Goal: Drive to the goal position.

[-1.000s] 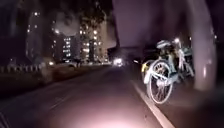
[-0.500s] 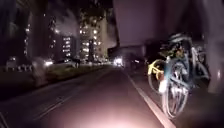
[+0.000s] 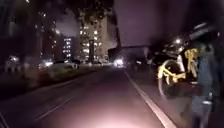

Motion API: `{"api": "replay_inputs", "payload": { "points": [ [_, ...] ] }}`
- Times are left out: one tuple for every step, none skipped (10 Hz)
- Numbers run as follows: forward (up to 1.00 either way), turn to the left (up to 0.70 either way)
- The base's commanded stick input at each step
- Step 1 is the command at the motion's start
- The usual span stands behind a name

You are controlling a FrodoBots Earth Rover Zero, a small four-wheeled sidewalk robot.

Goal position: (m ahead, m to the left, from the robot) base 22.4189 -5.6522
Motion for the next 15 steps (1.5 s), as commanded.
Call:
{"api": "replay_inputs", "payload": {
  "points": [
    [0.70,0.00],
    [0.70,0.00],
    [0.70,0.00],
    [0.70,-0.05],
    [0.70,-0.14],
    [0.70,-0.14],
    [0.70,-0.14],
    [0.70,0.00],
    [0.70,0.00],
    [0.70,0.00],
    [0.70,0.00],
    [0.70,0.00],
    [0.70,0.00],
    [0.70,0.00],
    [0.70,0.00]
  ]
}}
